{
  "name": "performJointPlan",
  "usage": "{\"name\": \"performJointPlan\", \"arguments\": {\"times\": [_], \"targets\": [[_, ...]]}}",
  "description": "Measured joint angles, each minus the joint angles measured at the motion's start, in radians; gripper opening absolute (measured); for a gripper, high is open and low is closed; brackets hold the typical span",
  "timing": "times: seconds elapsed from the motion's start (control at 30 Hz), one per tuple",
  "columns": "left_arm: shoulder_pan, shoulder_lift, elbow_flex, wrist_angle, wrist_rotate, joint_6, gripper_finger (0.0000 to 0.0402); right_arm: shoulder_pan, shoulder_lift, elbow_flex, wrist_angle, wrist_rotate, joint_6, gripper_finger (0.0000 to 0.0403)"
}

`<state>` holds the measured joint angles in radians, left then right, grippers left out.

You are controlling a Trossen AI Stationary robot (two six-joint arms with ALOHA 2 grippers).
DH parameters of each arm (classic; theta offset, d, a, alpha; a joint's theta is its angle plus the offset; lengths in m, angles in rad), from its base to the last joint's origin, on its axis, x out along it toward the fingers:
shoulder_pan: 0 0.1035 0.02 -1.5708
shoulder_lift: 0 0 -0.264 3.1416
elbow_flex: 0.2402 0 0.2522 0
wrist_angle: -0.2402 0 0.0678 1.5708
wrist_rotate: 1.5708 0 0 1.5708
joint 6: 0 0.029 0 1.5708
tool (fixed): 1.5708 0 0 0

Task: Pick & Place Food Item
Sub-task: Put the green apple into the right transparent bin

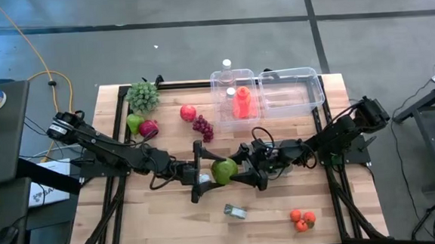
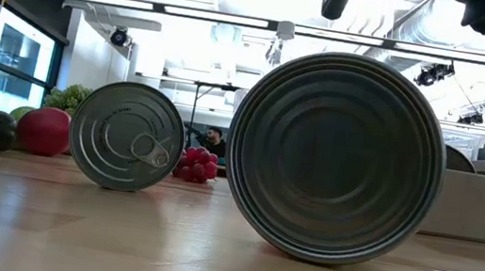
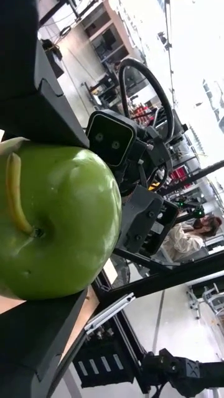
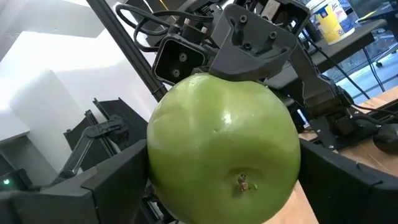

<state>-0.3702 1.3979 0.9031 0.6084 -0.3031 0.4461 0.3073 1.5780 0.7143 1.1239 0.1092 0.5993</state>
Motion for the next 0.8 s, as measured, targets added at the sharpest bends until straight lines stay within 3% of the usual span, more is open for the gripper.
{"name": "performJointPlan", "arguments": {"times": [0.63,0.8], "targets": [[-0.037,0.002,0.0,0.01,-0.017,0.064,0.035,0.0,0.0,0.002,-0.013,-0.009,-0.028,0.0347],[-0.038,0.002,0.0,0.015,-0.016,0.124,0.0379,0.0,0.002,0.002,-0.019,-0.003,-0.019,0.0348]]}}
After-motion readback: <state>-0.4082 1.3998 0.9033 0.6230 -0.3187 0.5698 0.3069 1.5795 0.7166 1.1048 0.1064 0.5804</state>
